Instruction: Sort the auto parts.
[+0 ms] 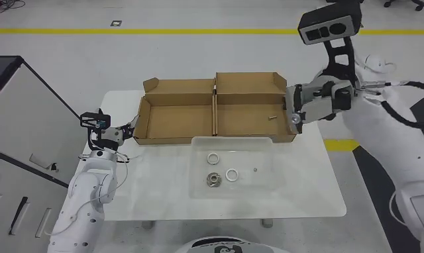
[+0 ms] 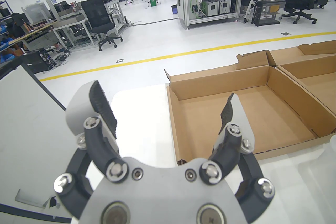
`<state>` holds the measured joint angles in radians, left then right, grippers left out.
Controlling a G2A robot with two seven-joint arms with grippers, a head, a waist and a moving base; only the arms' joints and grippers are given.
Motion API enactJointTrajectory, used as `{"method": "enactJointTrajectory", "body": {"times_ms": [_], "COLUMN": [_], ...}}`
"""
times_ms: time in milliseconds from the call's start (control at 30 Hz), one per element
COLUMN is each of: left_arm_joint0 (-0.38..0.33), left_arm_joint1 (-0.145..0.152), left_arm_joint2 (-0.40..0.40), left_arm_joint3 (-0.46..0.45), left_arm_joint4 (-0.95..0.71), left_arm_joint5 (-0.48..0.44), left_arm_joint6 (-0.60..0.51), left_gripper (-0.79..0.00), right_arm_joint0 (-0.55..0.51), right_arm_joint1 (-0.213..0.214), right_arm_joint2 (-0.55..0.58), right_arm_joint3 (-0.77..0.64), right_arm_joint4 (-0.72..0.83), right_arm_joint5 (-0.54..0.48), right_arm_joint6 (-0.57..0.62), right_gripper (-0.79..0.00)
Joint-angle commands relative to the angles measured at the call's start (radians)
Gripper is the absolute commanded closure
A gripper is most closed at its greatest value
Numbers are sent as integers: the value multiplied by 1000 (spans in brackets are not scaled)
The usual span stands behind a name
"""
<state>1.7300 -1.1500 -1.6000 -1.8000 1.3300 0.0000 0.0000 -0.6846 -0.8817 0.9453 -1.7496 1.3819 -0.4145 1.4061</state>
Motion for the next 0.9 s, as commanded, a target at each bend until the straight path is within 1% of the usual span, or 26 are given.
{"method": "enactJointTrajectory", "body": {"times_ms": [0,100,300,433,500,567,600,733,767,833,867], "left_arm_joint0": [0,0,0,0,0,0,0,0,0,0,0], "left_arm_joint1": [0,0,0,0,0,0,0,0,0,0,0], "left_arm_joint2": [0,0,0,0,0,0,0,0,0,0,0], "left_arm_joint3": [0,0,0,0,0,0,0,0,0,0,0], "left_arm_joint4": [0,0,0,0,0,0,0,0,0,0,0], "left_arm_joint5": [0,0,0,0,0,0,0,0,0,0,0], "left_arm_joint6": [0,0,0,0,0,0,0,0,0,0,0], "left_gripper": [-785,-785,-785,-785,-785,-785,-785,-785,-785,-785,-785], "right_arm_joint0": [-15,-34,-49,-51,-48,-40,-44,-46,-41,-42,-33], "right_arm_joint1": [-24,-61,-133,-173,-186,-194,-200,-212,-212,-215,-213], "right_arm_joint2": [26,49,62,56,61,81,87,114,122,128,135], "right_arm_joint3": [16,39,87,103,116,132,133,151,156,157,162], "right_arm_joint4": [43,99,138,140,104,25,20,-90,-146,-197,-266], "right_arm_joint5": [32,72,126,130,130,130,130,111,104,96,88], "right_arm_joint6": [32,71,126,130,130,130,129,110,104,95,88], "right_gripper": [0,0,0,0,0,0,0,0,0,0,0]}}
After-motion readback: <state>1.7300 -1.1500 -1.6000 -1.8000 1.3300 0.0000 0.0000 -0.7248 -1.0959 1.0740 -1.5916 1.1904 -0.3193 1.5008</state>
